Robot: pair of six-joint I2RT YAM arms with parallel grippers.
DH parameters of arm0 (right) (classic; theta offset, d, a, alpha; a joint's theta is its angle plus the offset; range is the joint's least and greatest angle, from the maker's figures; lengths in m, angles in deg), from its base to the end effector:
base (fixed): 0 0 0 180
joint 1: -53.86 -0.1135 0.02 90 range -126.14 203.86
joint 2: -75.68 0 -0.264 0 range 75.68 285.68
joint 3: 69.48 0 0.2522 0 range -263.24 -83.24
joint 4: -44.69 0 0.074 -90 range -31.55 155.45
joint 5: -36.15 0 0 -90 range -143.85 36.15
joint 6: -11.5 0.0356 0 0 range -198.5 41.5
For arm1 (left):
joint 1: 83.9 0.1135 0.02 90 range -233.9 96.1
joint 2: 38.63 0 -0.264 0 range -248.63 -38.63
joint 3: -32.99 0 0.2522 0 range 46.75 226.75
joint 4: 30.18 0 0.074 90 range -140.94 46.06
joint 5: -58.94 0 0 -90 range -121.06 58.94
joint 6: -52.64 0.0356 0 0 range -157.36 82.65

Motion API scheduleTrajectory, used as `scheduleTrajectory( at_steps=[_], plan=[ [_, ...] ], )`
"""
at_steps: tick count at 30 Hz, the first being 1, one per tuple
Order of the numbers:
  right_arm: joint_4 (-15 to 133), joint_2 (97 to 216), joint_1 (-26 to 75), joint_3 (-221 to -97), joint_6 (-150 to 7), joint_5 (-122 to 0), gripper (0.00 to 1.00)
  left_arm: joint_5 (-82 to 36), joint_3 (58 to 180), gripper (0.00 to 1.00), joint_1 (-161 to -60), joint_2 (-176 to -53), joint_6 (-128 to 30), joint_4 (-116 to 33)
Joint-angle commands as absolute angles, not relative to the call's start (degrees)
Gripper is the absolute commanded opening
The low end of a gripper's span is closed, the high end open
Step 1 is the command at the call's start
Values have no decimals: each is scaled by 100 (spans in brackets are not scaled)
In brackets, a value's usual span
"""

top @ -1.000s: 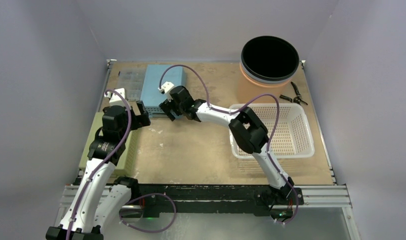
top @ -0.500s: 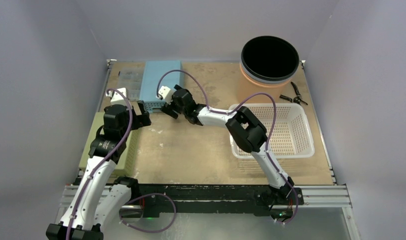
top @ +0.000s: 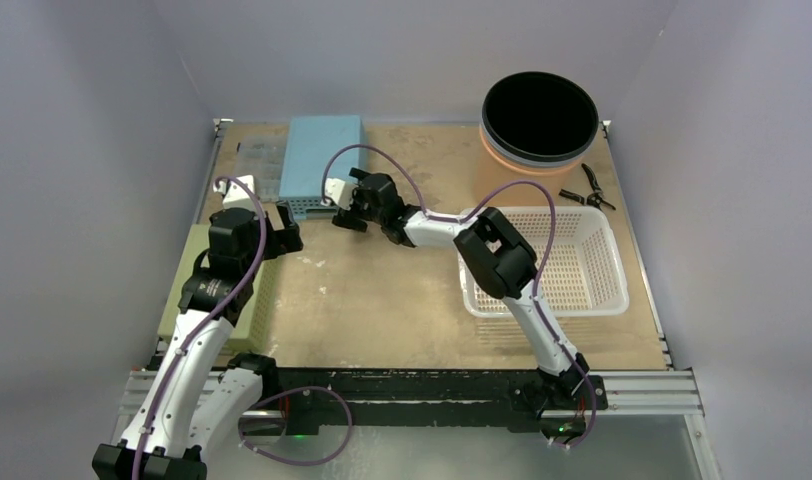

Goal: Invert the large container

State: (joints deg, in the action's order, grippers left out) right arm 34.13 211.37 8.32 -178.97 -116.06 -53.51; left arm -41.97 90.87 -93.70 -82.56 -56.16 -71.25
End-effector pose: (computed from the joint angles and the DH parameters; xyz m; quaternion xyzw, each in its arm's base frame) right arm 0.3789 0.3858 0.1570 -0.5271 0.5974 0.0397 0.6030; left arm 0.1703 -0.0226 0.3078 -0.1161 0.8428 -0.0497 0.5232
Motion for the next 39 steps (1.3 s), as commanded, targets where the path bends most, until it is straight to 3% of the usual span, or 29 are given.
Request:
scheduleTrajectory(
  at_steps=[1, 12, 17, 20, 23, 25, 32, 39],
  plan=[
    [3280, 21160, 842, -18080, -12072, -5591, 99, -4176, 9044, 99, -9366, -8274, -5493, -6880],
    [3178, 19555, 781, -16833, -11598, -6077, 99, -4200, 9044, 98, -9366, -8204, -5494, -6864],
    [2621, 18995, 792, -16371, -10511, -5480, 99, -4211, 9036, 98, -9370, -8164, -5496, -6860],
    [3234, 19512, 908, -17521, -9307, -4097, 99, -4213, 9035, 98, -9372, -8158, -5502, -6861],
    [5485, 20699, 936, -19820, -7859, -2291, 99, -4251, 9042, 98, -9366, -8154, -5503, -6870],
    [6614, 21252, 976, -20855, -7320, -2093, 99, -4310, 9042, 99, -9368, -8119, -5510, -6886],
    [6727, 21320, 1332, -20956, -6321, -1611, 99, -4328, 9036, 99, -9372, -8099, -5526, -6881],
    [6652, 21891, 1451, -21326, -6780, -2214, 99, -4297, 9035, 98, -9368, -8080, -5535, -6881]
  ],
)
